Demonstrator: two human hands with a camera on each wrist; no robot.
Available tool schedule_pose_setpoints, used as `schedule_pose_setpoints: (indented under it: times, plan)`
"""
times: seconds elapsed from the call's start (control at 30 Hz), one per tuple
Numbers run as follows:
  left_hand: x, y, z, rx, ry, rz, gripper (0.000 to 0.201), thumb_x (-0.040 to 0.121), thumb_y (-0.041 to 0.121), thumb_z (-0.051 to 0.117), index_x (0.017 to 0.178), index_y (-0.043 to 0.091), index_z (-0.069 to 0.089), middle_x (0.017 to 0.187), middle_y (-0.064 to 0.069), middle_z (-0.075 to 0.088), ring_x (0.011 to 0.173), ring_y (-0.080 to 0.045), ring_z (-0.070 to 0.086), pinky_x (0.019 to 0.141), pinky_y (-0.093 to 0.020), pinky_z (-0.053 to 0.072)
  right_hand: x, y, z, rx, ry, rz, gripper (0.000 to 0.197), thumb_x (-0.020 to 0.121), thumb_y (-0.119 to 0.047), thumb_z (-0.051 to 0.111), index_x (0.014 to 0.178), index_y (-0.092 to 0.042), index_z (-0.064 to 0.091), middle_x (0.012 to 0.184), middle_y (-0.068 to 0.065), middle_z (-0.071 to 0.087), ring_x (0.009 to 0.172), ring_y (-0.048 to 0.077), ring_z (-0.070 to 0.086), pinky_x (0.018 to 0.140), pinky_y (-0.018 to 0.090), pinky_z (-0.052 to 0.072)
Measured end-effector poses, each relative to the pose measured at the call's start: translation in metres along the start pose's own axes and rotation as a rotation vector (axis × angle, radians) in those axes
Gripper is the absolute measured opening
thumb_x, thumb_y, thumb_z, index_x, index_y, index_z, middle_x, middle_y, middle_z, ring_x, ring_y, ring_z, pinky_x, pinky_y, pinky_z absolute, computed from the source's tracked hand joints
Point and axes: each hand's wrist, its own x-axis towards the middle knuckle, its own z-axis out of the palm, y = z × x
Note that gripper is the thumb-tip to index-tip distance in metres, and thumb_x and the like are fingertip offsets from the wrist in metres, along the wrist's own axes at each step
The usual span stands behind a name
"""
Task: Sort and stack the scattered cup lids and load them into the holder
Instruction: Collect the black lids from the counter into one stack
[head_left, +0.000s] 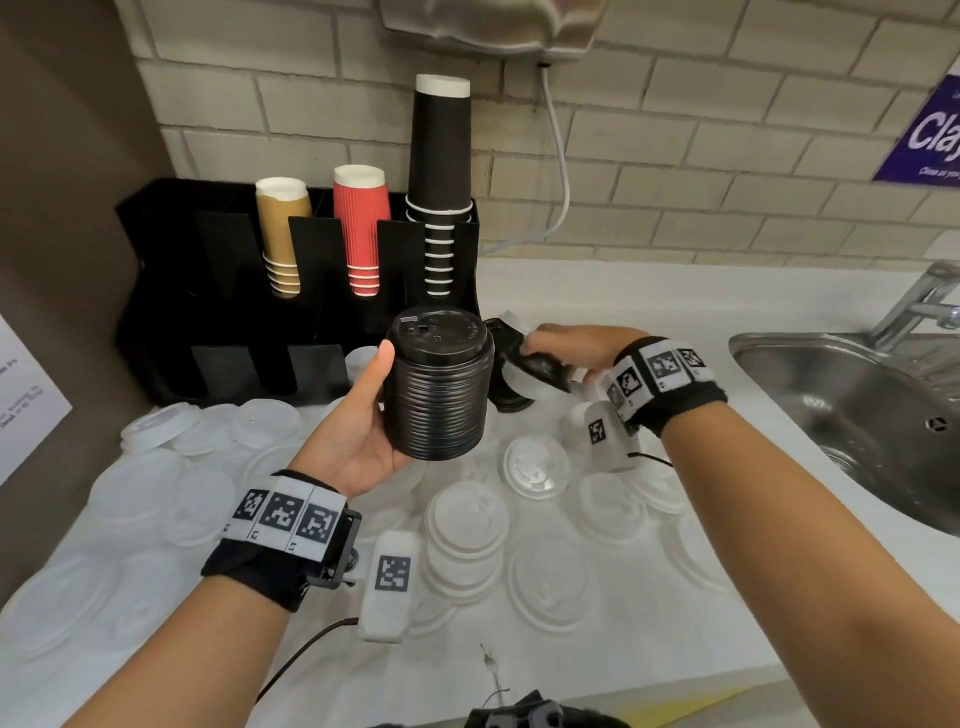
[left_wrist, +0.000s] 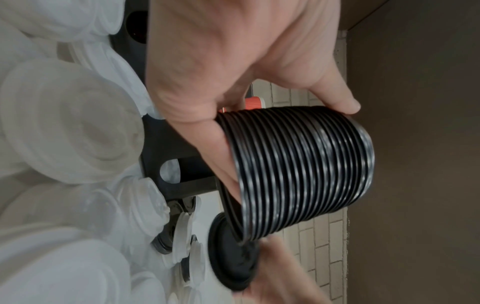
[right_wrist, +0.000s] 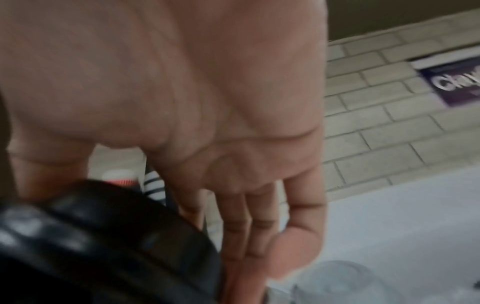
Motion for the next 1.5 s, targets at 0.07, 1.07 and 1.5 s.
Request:
schedule_pose_setpoints:
  times: [0.07,1.07,1.5]
  plan:
    - [0.002,-0.001,0.002,0.005,-0.02,-0.007,0.069,0.079,0.057,0.055,0.136,0.019,0.053,0.133,-0.011,0.061,0.12,-0.03,0.06,0.088,-0.046,0.056,-0.019,-0.007,-0.002,0.206,0.103,-0.158,0.029,0.095,-0.046,0.042,0.114,-0.027,0.054,0.112,0.002,0.061,0.101,0.021,0.059,0.085,0.036,0.047]
    - [0.005,-0.006,0.01,0.054,-0.054,0.009,0.045,0.078,0.052,0.058,0.109,0.024,0.073,0.121,-0.009,0.069,0.108,-0.026,0.067,0.073,-0.038,0.059,-0.054,-0.053,0.015,0.167,0.077,-0.753,0.039,0.083,-0.02,0.073,0.12,-0.024,0.062,0.118,-0.002,0.055,0.111,0.005,0.055,0.097,0.017,0.045]
    - [0.012,0.014,-0.009,0.043,-0.03,0.064,0.054,0.078,0.058,0.058,0.117,0.023,0.071,0.127,-0.008,0.065,0.116,-0.026,0.063,0.08,-0.039,0.057,0.067,0.006,0.029,-0.527,0.085,-0.03,0.066,0.087,-0.052,0.058,0.145,-0.031,0.035,0.146,0.007,0.042,0.135,0.032,0.034,0.109,0.044,0.033]
